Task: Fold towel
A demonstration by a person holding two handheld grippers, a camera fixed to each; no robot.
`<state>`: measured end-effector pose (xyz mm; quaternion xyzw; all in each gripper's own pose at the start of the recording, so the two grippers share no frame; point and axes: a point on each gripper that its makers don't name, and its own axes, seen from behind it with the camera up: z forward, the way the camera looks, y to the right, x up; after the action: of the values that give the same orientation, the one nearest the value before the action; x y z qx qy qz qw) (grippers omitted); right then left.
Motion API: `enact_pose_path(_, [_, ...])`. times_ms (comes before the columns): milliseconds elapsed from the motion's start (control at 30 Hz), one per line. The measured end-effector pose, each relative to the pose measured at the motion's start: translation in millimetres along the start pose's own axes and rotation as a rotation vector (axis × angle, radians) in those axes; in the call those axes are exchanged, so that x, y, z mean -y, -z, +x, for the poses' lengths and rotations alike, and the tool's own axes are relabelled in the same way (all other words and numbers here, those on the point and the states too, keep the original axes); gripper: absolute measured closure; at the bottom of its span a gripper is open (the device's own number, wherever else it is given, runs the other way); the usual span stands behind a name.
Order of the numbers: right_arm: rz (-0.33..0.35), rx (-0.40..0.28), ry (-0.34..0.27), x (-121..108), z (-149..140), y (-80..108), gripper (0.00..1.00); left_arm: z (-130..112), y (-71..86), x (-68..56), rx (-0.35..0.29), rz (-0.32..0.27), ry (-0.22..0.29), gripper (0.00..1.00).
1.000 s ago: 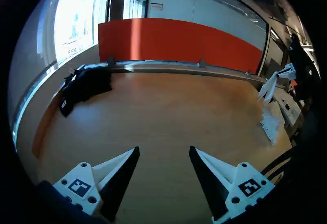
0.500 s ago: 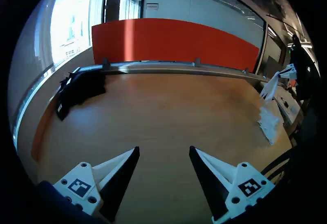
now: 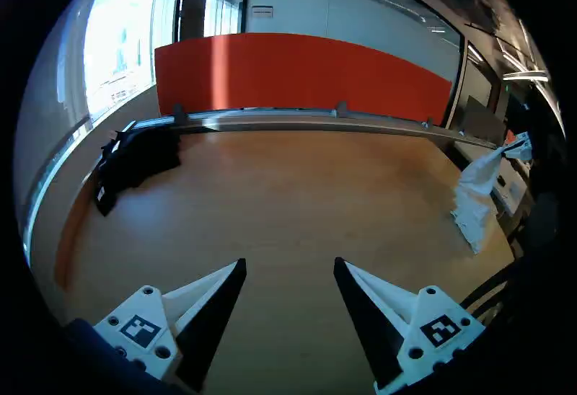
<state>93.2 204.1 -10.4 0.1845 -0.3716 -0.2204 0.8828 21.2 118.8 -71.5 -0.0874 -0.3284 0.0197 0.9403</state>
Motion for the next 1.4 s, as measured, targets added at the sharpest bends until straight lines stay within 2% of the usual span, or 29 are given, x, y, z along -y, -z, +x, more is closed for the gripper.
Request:
enact_pose_path(233, [-0.020, 0.056, -0.052, 8, -51, 7.2, 0.95, -1, 1.1, -2.1, 0.002, -0.009, -0.006, 0.11])
enact_pose_path(467, [-0.042, 0.083, -0.104, 9, -80, 5.0, 0.95, -1, 1.0, -4.5, 0.002, -0.014, -0.016, 0.10])
enact_pose_path(867, [-0.070, 0.156, -0.199, 8, -134, -14.3, 0.95, -1, 5.0, 1.7, 0.002, 0.002, -0.022, 0.11])
enact_pose_path(1100, [-0.073, 0.191, -0.256, 6, -157, -26.1, 0.95, -2, 8.1, 4.8, 0.004, 0.012, -0.029, 0.10])
enact_pose_path(1400, [-0.061, 0.232, -0.299, 12, -181, -40.6, 0.95, -5, 10.3, 5.3, 0.007, 0.020, -0.039, 0.10])
